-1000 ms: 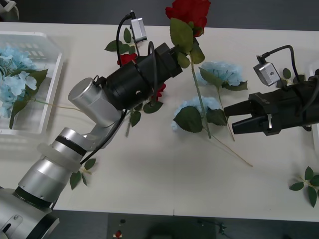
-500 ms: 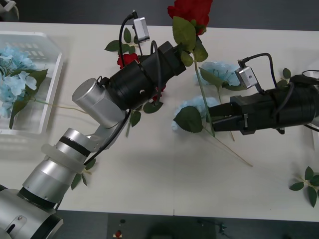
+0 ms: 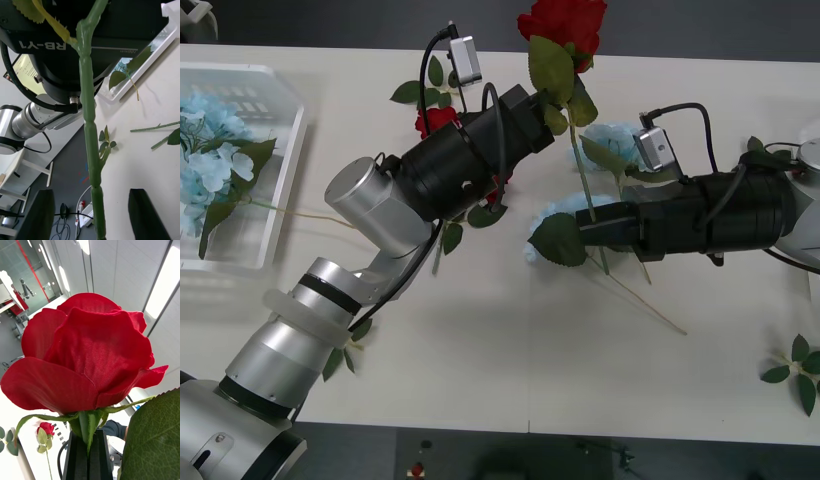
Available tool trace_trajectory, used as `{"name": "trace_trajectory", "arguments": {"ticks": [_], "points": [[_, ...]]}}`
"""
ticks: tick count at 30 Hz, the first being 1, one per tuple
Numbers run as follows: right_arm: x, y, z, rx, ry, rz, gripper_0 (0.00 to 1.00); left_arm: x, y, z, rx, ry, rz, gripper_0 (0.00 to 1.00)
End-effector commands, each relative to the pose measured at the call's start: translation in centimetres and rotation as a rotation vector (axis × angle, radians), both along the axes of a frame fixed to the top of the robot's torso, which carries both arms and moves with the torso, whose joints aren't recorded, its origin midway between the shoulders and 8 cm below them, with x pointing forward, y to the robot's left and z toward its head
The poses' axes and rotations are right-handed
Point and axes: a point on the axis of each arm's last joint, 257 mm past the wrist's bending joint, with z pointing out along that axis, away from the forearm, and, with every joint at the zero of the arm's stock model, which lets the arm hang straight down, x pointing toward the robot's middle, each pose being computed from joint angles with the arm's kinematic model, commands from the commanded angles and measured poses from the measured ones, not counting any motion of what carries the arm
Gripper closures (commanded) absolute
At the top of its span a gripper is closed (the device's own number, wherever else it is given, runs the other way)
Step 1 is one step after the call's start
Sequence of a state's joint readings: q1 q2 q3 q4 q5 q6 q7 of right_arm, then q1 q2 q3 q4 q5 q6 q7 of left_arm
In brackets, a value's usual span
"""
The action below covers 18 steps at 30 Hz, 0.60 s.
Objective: Put the red flowers into the right box and the blue flowers into the left box
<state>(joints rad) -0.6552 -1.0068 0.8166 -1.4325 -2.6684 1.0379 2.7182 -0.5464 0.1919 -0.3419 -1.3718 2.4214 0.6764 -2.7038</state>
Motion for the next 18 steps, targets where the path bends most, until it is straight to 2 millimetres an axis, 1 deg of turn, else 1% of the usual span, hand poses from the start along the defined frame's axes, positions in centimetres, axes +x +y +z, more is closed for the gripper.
{"name": "trace_trajectory", "arguments": {"ticks": [1, 14, 15, 16, 17, 18], "points": [[0.43, 0.41, 1.44, 0.011, -0.019, -0.004, 1.0, -0.69, -0.99, 1.92, -0.01, -0.037, -0.019, 1.0], [0.44, 0.63, 1.86, 0.017, -0.026, -0.002, 1.0, -0.47, -0.64, 1.7, 0.0, -0.038, -0.011, 1.0], [0.39, 0.59, 1.71, 0.016, -0.024, -0.002, 1.0, -0.35, -0.49, 1.61, 0.004, -0.038, -0.007, 0.94], [0.41, 0.53, 1.74, 0.016, -0.023, -0.004, 1.0, -0.33, -0.44, 1.59, 0.005, -0.038, -0.007, 0.84], [0.4, 0.59, 1.75, 0.017, -0.023, -0.003, 1.0, -0.24, -0.37, 1.55, 0.009, -0.039, -0.005, 0.62], [0.38, 0.54, 1.78, 0.017, -0.022, -0.002, 1.0, -0.12, -0.13, 1.43, 0.015, -0.04, -0.001, 0.37]]}}
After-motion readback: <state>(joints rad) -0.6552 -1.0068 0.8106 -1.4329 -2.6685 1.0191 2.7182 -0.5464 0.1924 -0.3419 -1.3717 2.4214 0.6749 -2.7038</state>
